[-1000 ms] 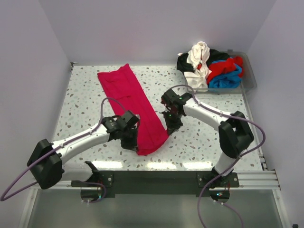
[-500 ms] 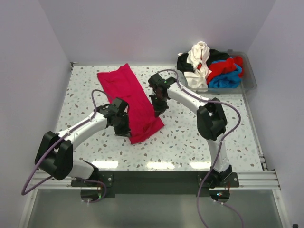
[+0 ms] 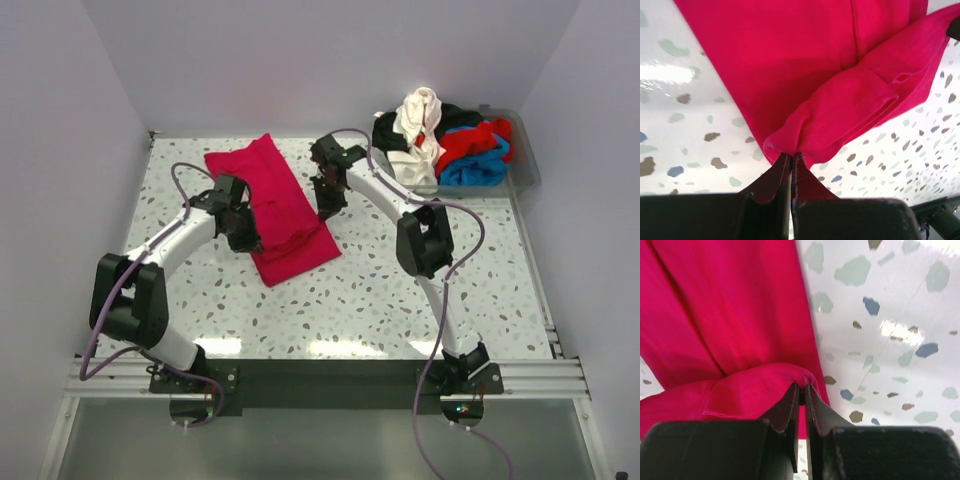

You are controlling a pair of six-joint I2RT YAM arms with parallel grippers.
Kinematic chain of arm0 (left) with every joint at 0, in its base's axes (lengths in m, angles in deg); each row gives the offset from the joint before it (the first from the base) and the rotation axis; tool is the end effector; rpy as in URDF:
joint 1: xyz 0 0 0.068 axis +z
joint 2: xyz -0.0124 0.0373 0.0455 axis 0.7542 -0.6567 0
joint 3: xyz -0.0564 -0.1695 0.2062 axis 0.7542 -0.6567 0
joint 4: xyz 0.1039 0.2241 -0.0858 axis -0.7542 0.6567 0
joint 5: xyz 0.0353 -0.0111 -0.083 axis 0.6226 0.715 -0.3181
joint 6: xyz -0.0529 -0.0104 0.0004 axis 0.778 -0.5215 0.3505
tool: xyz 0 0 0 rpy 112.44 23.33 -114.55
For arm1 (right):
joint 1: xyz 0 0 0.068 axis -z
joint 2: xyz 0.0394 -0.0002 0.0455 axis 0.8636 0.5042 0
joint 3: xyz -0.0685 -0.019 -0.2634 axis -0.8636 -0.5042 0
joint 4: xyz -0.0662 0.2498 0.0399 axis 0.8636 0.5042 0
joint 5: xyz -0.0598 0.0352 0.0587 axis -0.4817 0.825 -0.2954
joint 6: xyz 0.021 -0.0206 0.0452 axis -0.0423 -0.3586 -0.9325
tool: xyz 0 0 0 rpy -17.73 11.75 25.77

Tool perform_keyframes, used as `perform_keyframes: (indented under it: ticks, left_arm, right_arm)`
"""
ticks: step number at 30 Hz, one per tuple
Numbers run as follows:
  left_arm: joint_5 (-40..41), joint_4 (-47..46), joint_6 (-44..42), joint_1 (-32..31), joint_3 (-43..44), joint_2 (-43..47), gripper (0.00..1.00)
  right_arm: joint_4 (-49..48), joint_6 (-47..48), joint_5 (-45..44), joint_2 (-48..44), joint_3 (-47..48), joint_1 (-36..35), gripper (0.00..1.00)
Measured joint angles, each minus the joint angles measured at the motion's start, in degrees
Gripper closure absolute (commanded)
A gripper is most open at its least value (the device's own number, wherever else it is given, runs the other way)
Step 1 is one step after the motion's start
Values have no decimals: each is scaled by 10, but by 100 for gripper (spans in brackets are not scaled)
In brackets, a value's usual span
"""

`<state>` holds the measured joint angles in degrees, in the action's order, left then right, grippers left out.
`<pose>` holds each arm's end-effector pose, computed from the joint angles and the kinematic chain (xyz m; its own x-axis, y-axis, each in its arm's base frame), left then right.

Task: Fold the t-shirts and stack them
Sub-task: Fold the tshirt

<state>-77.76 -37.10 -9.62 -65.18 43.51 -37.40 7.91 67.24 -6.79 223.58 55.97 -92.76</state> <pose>0.2910 -0.0908 0.2182 -0.9097 -0.3281 -0.2546 -0.2247 0.9044 -0.3628 0.4231 0.2795 0.2046 -0.9372 -0.1650 -0.3074 -0.2400 0.9444 0.2248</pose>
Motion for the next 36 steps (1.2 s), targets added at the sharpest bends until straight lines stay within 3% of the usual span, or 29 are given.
perform_keyframes:
  ticks: [25, 28, 31, 32, 34, 36]
  left_arm:
    - [22, -30, -48, 107, 83, -79, 100]
    - [23, -30, -51, 118, 87, -92, 100]
    - [29, -30, -62, 135, 101, -108, 62]
    - [32, -29, -62, 139, 108, -113, 42]
    - [44, -27, -64, 151, 138, -127, 24]
    - [55, -26, -63, 158, 172, -136, 17]
  right_arm:
    - [-134, -39, 41, 64, 99, 9, 100]
    - [-141, -44, 43, 76, 110, 9, 93]
    - [-153, -61, 44, 93, 130, 9, 68]
    - [-161, -68, 44, 96, 134, 10, 53]
    - [-183, -91, 48, 97, 135, 14, 41]
    - [-209, -107, 51, 96, 135, 21, 35]
